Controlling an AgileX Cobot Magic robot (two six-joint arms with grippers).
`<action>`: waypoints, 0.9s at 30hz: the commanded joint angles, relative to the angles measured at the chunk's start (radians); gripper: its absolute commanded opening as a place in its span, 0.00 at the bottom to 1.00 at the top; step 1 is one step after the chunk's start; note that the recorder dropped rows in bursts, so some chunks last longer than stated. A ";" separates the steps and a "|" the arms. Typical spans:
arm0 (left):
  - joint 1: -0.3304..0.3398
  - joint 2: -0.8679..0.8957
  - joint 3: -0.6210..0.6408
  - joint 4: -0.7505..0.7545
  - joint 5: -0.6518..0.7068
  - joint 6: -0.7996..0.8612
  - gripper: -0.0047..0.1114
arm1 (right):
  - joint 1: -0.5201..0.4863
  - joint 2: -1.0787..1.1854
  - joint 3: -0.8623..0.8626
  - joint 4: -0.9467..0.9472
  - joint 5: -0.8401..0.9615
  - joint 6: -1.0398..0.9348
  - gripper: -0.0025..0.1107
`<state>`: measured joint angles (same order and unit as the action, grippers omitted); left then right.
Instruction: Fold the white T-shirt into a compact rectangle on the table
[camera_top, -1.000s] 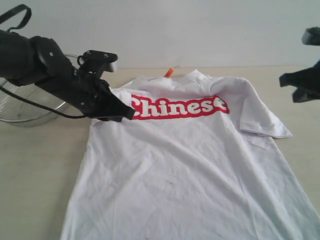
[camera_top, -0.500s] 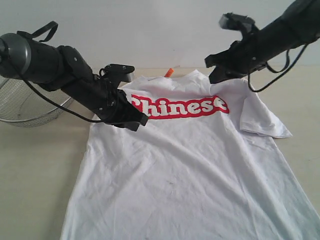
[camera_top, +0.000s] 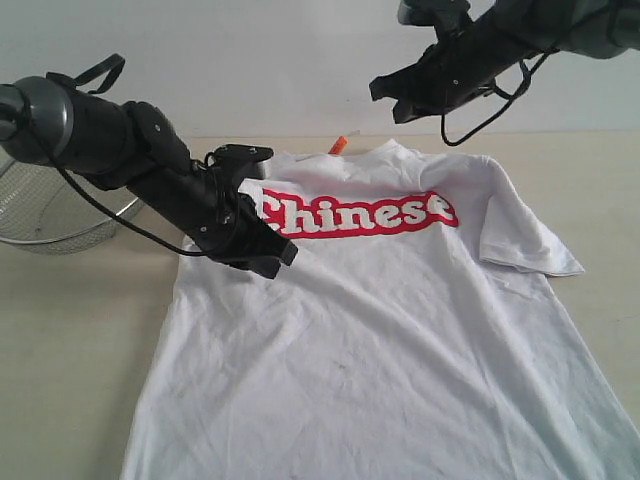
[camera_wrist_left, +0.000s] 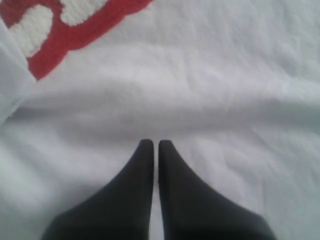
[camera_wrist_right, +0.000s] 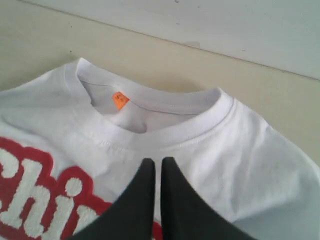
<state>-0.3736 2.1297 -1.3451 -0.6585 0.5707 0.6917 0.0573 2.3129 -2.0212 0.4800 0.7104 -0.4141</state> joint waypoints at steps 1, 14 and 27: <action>0.002 0.000 -0.007 -0.006 0.014 -0.004 0.08 | -0.001 0.117 -0.170 -0.052 0.107 0.086 0.02; 0.002 0.000 -0.007 0.005 0.025 -0.012 0.08 | -0.001 0.300 -0.386 -0.187 0.167 0.216 0.02; 0.002 0.000 -0.007 0.005 0.063 -0.025 0.08 | 0.003 0.373 -0.403 -0.261 0.059 0.255 0.02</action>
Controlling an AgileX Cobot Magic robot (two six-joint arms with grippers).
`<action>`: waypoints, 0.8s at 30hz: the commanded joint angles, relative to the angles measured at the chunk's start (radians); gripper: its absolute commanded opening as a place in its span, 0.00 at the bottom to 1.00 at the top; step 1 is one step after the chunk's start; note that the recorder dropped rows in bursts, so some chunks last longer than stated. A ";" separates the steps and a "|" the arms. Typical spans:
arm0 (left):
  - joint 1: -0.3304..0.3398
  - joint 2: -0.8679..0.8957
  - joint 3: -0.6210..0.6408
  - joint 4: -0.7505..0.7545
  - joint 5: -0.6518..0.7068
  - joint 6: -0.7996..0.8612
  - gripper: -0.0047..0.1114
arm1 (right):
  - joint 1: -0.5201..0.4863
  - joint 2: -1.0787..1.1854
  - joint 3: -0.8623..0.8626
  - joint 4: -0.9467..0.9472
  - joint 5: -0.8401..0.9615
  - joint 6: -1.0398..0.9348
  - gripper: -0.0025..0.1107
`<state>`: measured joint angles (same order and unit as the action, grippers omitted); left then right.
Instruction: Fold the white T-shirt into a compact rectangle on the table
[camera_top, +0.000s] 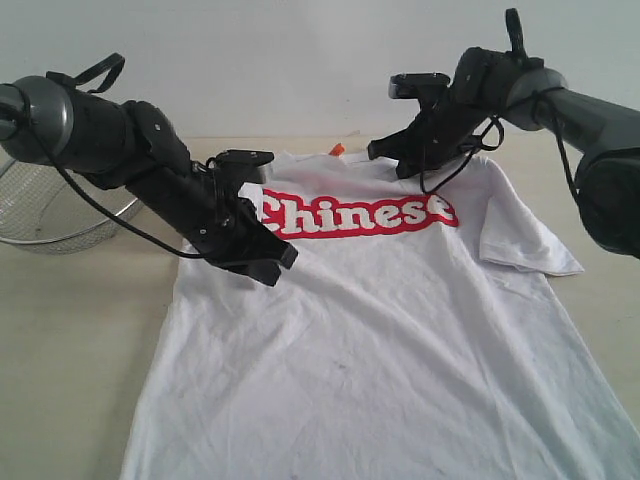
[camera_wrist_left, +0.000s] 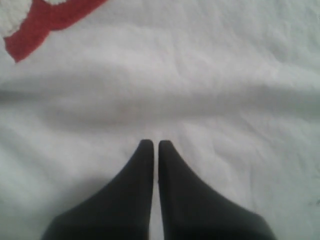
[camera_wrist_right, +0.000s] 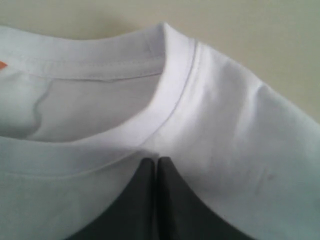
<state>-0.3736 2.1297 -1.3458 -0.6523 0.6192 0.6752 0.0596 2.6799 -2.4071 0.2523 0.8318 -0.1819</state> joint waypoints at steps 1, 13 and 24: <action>0.002 0.000 -0.007 -0.002 0.014 -0.008 0.08 | 0.001 0.006 -0.017 -0.033 -0.067 0.041 0.02; 0.002 0.000 -0.007 -0.002 0.008 -0.016 0.08 | -0.001 0.005 -0.078 -0.065 -0.010 0.120 0.02; 0.002 0.000 -0.007 -0.002 -0.019 -0.016 0.08 | -0.055 -0.101 -0.302 -0.162 0.389 0.075 0.02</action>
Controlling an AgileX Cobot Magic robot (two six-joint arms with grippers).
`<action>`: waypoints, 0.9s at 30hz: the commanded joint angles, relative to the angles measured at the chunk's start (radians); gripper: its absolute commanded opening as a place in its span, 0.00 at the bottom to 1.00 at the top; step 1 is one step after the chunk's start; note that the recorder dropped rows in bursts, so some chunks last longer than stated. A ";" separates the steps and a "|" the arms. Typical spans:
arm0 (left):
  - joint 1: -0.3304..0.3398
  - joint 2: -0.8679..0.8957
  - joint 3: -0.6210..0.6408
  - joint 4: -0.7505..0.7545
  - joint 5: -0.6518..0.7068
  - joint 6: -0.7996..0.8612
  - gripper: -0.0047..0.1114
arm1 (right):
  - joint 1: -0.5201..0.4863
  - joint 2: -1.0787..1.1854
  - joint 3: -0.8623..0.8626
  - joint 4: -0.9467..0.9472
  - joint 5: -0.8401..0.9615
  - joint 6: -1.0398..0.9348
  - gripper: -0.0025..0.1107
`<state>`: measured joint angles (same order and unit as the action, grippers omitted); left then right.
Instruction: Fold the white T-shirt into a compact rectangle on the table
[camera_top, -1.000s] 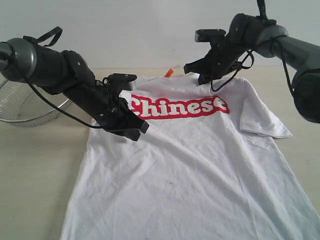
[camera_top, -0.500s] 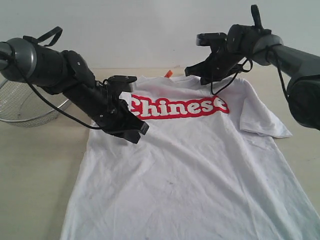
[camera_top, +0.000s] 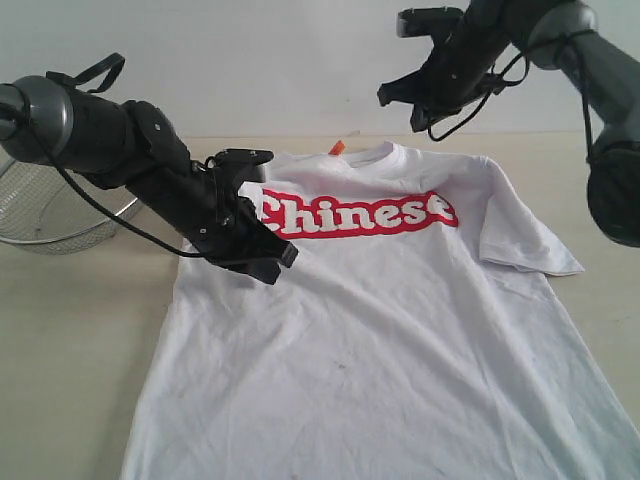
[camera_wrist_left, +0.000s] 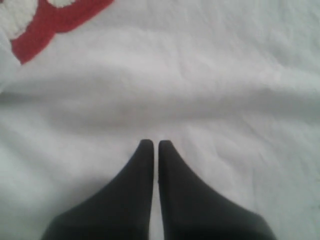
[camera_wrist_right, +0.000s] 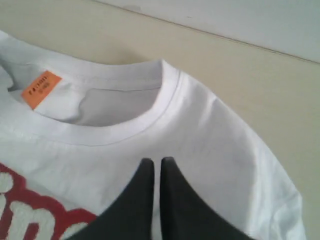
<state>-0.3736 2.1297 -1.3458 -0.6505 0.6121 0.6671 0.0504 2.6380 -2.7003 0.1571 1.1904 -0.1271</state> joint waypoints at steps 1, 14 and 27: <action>0.002 0.000 -0.007 -0.003 -0.014 -0.008 0.08 | -0.059 -0.076 -0.009 -0.047 0.031 0.034 0.02; 0.002 0.000 -0.007 0.009 -0.008 -0.008 0.08 | -0.090 -0.408 0.565 -0.010 0.031 -0.086 0.02; 0.002 0.000 -0.007 0.009 -0.010 -0.008 0.08 | -0.091 -0.522 0.927 -0.179 -0.105 -0.098 0.24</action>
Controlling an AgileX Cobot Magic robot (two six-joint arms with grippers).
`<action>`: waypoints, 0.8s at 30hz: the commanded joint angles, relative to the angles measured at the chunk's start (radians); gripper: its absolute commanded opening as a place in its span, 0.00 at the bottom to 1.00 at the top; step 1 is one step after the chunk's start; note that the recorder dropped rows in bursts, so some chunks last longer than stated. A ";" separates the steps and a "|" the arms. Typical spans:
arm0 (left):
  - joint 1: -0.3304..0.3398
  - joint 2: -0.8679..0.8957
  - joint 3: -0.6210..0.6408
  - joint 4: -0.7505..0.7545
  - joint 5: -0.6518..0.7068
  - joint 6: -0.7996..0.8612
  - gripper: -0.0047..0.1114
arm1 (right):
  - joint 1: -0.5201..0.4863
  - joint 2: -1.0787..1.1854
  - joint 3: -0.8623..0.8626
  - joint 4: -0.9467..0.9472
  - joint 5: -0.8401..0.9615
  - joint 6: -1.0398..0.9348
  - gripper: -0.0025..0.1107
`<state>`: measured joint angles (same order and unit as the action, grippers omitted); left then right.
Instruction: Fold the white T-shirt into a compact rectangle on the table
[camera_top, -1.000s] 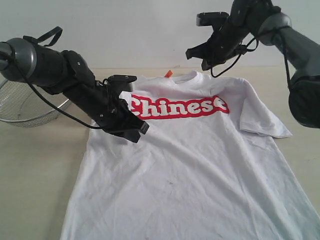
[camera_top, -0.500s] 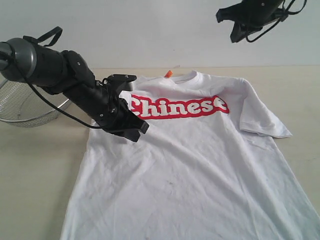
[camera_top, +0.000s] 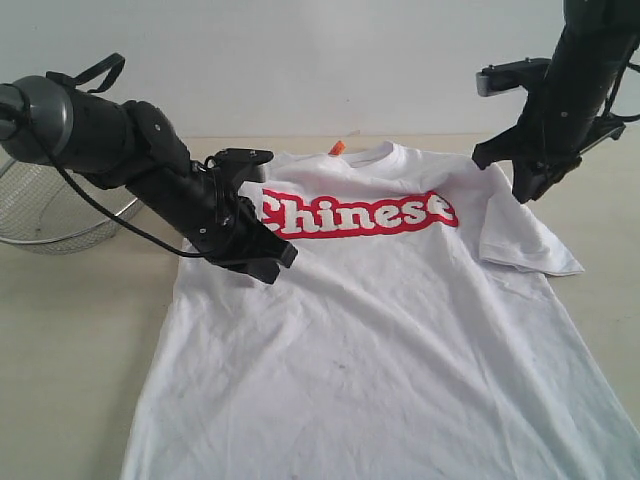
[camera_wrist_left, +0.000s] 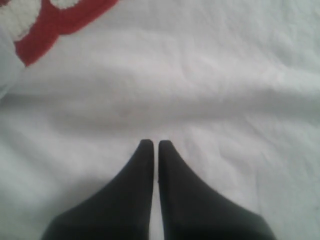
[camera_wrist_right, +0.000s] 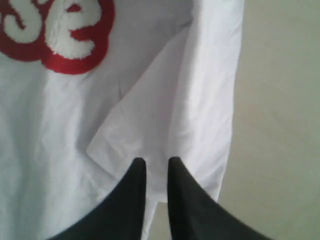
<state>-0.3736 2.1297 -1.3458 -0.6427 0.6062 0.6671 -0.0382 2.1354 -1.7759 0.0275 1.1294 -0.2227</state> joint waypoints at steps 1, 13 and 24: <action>0.002 0.000 -0.007 0.001 -0.004 -0.008 0.08 | -0.003 -0.016 0.002 -0.049 -0.053 -0.003 0.36; 0.002 0.000 -0.007 0.001 -0.004 -0.008 0.08 | -0.003 0.118 0.002 -0.113 -0.227 0.089 0.46; 0.002 0.000 -0.007 0.001 -0.006 -0.008 0.08 | -0.054 0.147 0.002 -0.090 -0.189 0.116 0.01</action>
<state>-0.3736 2.1297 -1.3458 -0.6427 0.6045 0.6671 -0.0783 2.2759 -1.7741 -0.0709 0.9201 -0.1034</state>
